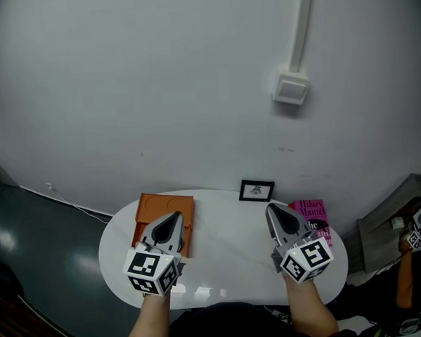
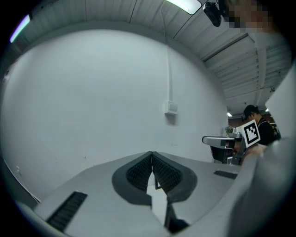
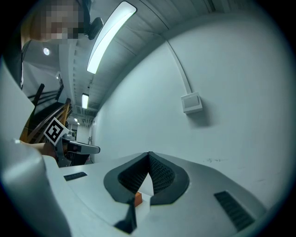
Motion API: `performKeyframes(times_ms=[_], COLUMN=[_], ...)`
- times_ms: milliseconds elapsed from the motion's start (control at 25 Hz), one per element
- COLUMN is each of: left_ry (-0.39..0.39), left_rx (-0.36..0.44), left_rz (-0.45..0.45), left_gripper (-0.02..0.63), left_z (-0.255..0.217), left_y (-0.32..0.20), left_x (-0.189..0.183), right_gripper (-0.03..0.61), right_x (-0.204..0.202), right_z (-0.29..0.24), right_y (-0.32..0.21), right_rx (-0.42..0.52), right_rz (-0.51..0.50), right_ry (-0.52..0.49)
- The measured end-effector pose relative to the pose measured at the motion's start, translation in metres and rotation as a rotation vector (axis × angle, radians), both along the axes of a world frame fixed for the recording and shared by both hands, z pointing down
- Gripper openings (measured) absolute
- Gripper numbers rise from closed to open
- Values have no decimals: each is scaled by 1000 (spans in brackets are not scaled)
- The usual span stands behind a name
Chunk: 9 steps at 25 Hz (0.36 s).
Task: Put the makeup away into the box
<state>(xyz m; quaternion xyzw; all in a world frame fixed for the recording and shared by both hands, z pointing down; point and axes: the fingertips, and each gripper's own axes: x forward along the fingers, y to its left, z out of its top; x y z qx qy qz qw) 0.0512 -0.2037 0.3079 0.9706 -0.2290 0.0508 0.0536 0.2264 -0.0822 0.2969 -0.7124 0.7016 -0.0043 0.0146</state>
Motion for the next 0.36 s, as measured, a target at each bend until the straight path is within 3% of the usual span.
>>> performKeyframes(times_ms=[360], left_ry=[-1], left_rx=[25], left_rz=[-5], left_gripper=[14], left_z=[-4], left_y=[2], left_x=[2], right_gripper=[35], right_x=[-8], right_z=[2], right_y=[-4], right_rx=[5], right_rz=[-34], right_ry=[-16])
